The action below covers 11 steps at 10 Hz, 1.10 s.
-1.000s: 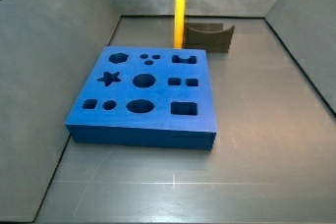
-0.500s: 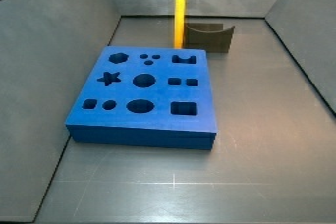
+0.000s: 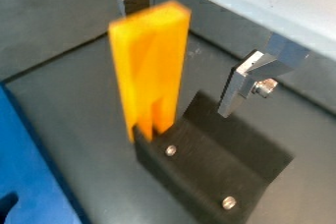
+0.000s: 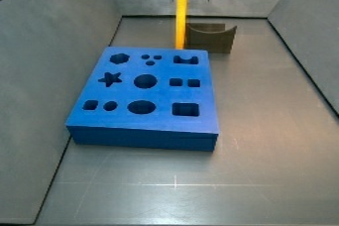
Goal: Pick up the double-square object. Move up. Move to above the board. Insert the double-square object.
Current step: Pick up the double-square object.
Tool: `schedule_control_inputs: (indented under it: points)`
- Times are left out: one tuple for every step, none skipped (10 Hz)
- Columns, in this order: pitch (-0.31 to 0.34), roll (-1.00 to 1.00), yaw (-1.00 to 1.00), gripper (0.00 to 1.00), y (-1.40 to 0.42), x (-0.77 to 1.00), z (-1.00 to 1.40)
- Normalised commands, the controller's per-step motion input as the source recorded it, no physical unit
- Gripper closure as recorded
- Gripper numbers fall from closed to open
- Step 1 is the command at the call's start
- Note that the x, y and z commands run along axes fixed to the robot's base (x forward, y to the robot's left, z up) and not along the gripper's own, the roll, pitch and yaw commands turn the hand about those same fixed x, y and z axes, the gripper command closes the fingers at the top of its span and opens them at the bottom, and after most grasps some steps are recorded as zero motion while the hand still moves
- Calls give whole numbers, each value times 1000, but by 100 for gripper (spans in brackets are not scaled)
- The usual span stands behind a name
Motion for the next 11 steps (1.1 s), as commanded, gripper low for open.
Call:
schedule_control_inputs:
  points:
    - [0, 4, 0, 0, 0, 0, 0]
    - [0, 0, 0, 100, 0, 0, 0]
    - [0, 0, 0, 100, 0, 0, 0]
    - [0, 0, 0, 100, 0, 0, 0]
    - [0, 0, 0, 100, 0, 0, 0]
    - [0, 0, 0, 100, 0, 0, 0]
    - [0, 0, 0, 100, 0, 0, 0]
    - [0, 0, 0, 100, 0, 0, 0]
    - [0, 0, 0, 100, 0, 0, 0]
    - [0, 0, 0, 100, 0, 0, 0]
    - [0, 0, 0, 100, 0, 0, 0]
